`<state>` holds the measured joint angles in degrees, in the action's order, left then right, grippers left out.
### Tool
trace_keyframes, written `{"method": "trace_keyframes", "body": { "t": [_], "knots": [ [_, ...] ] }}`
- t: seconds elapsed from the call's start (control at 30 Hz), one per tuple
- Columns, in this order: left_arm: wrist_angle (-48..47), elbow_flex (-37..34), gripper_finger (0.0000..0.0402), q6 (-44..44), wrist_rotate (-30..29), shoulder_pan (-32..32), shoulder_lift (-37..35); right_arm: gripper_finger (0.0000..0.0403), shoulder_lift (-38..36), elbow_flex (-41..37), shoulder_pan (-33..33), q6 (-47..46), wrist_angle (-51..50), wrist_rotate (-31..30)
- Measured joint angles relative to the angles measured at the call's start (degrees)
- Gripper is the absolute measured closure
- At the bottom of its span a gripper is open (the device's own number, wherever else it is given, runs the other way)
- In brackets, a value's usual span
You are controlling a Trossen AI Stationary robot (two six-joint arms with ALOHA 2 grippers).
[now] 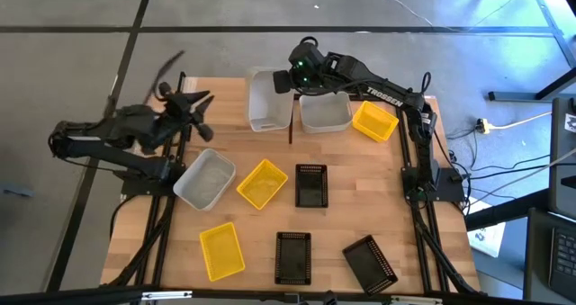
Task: Stack baskets on shelf by color
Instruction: Put the bottom right gray bin on the shelf
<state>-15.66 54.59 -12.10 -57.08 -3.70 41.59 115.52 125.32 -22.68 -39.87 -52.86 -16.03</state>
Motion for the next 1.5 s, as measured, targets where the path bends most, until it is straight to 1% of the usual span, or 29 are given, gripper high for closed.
{"method": "trace_keyframes", "body": {
  "t": [0.07, 0.13, 0.23, 0.33, 0.4, 0.47, 0.57, 0.63, 0.8, 0.9, 1.0, 1.07, 1.17, 1.4, 1.5],
  "knots": [
    [0.01, 0.0, 0.0335, 0.08, 0.02, 1.7, 2.38, 0.0401, -0.01, 0.0, -0.02, 0.91, 0.0, 0.0],
    [0.13, 0.0, 0.0335, 1.94, 1.16, 3.34, 4.64, 0.0401, -0.01, 0.0, 0.0, 1.49, 0.01, 0.0],
    [0.37, 0.0, 0.0335, 5.59, 4.97, 6.05, 7.58, 0.0401, -0.01, 0.0, 0.04, 2.92, 0.02, 0.0],
    [1.34, 0.0, 0.0335, 6.12, 7.57, 8.79, 9.62, 0.0401, -0.01, 0.0, 0.04, 4.55, 0.04, 0.0],
    [2.35, 0.0, 0.0335, 6.49, 10.67, 10.45, 11.02, 0.0402, -0.01, 0.0, 0.06, 5.77, 0.07, 0.01],
    [3.23, -0.02, 0.0335, 5.93, 13.34, 11.88, 12.32, 0.0401, -0.01, 0.02, 0.09, 6.31, 0.07, 0.0],
    [5.27, -0.01, 0.0335, 0.91, 15.66, 13.34, 14.22, 0.0401, -0.01, 0.02, 0.09, 7.56, 0.48, 0.02],
    [7.57, -0.02, 0.0335, -3.11, 15.93, 13.98, 15.51, 0.0402, -0.01, 0.02, 0.11, 8.5, 0.9, 0.05],
    [15.85, -0.02, 0.0335, -9.17, 15.93, 15.51, 18.93, 0.0402, -0.01, 0.02, 0.11, 9.07, 1.38, 0.07],
    [20.57, -0.02, 0.0335, -14.71, 15.85, 15.71, 19.9, 0.0402, -0.01, 0.02, 0.11, 9.5, 1.51, 0.07],
    [23.96, -0.02, 0.0335, -18.09, 15.89, 15.69, 19.97, 0.0401, -0.01, 0.02, 0.11, 10.16, 2.0, 0.07],
    [25.19, -0.02, 0.0335, -18.34, 15.41, 15.71, 19.91, 0.0402, -0.01, 0.02, 0.11, 10.2, 2.24, 0.07],
    [25.49, -0.02, 0.0335, -18.1, 13.11, 15.69, 19.96, 0.0401, -0.01, 0.02, 0.11, 10.2, 2.39, 0.07],
    [25.31, -0.02, 0.0335, -15.45, 12.85, 15.69, 20.06, 0.0401, -0.01, 0.02, 0.11, 10.35, 2.4, 0.04],
    [25.01, -0.03, 0.0335, -15.02, 13.07, 15.69, 21.24, 0.0402, -0.01, 0.02, 0.11, 10.39, 2.39, 0.0]
  ]
}}
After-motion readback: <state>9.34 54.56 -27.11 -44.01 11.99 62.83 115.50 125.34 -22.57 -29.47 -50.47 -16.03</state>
